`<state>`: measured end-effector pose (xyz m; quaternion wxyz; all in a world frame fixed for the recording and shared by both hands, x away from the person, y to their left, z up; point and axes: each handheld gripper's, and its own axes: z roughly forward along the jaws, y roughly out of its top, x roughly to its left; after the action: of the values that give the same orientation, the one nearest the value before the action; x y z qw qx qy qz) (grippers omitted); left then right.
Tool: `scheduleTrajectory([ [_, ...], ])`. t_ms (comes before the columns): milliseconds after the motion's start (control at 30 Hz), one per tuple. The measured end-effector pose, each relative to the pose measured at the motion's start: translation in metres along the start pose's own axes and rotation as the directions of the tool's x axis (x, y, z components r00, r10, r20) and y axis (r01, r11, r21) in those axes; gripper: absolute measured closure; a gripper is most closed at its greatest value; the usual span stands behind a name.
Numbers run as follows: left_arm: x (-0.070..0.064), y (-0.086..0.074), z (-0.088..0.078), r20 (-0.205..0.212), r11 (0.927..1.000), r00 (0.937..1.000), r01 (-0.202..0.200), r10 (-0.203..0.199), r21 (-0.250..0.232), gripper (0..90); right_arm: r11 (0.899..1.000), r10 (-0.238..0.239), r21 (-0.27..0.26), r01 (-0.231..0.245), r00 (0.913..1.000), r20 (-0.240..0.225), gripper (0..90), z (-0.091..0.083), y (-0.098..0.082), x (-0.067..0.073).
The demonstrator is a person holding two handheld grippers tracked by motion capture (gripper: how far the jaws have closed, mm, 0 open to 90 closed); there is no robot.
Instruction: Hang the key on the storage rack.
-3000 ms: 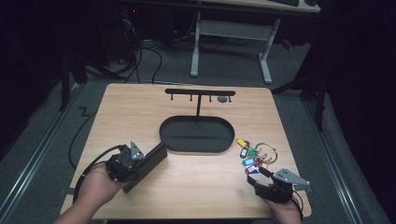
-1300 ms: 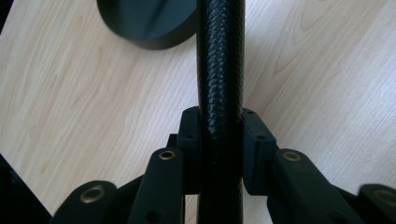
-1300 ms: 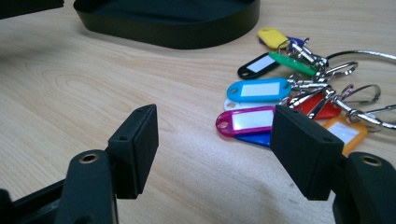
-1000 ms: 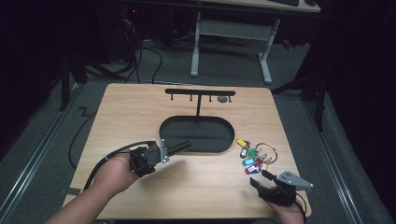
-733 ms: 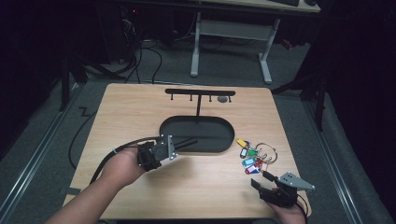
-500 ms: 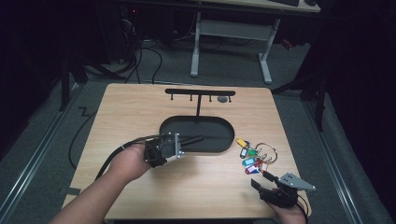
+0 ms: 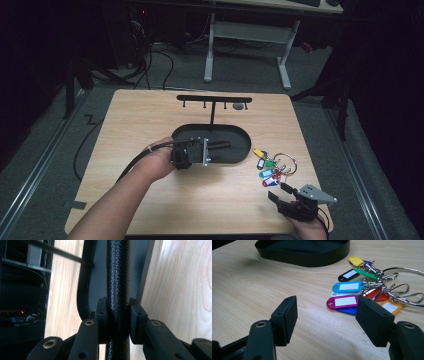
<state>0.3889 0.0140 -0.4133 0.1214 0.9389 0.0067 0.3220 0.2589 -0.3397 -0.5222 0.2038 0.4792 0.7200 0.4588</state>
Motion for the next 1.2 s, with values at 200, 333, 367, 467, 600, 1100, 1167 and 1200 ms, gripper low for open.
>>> scheduleTrajectory([
  [200,0.006,0.010,0.015,-0.050,0.9985,0.9973,-0.054,0.053,-0.009,73.1,1.000,-0.006,0.004,0.006,1.0000,-0.006,34.4,0.001,0.000,0.000],
  [333,0.011,0.016,0.025,-0.072,0.9970,0.9946,-0.076,0.074,-0.017,73.1,1.000,-0.002,0.007,0.002,0.9999,-0.010,34.4,0.001,0.000,0.000],
  [367,0.012,0.017,0.027,-0.078,0.9963,0.9936,-0.083,0.081,-0.021,73.1,1.000,-0.002,0.004,0.002,1.0000,-0.010,34.4,0.001,0.000,0.000],
  [467,0.014,0.021,0.035,-0.088,0.9949,0.9914,-0.099,0.097,-0.018,73.1,1.000,-0.001,0.003,0.001,0.9999,-0.012,34.4,0.001,0.000,0.000],
  [600,0.019,0.026,0.049,-0.104,0.9950,0.9897,-0.100,0.098,-0.009,73.1,1.000,0.011,0.007,-0.011,0.9998,-0.017,34.4,0.002,-0.001,-0.001],
  [1100,0.023,0.034,0.084,-0.100,0.9912,0.9862,-0.132,0.132,0.004,73.2,1.000,0.023,0.010,-0.022,0.9994,-0.026,34.4,0.004,-0.001,-0.001],
  [1167,0.024,0.032,0.088,-0.100,0.9914,0.9863,-0.130,0.131,0.011,73.2,1.000,0.020,0.011,-0.019,0.9996,-0.022,34.4,0.004,-0.001,-0.001],
  [1200,0.024,0.031,0.089,-0.099,0.9914,0.9864,-0.130,0.131,0.017,73.1,1.000,0.022,0.013,-0.022,0.9995,-0.022,34.4,0.004,-0.002,-0.001],
])
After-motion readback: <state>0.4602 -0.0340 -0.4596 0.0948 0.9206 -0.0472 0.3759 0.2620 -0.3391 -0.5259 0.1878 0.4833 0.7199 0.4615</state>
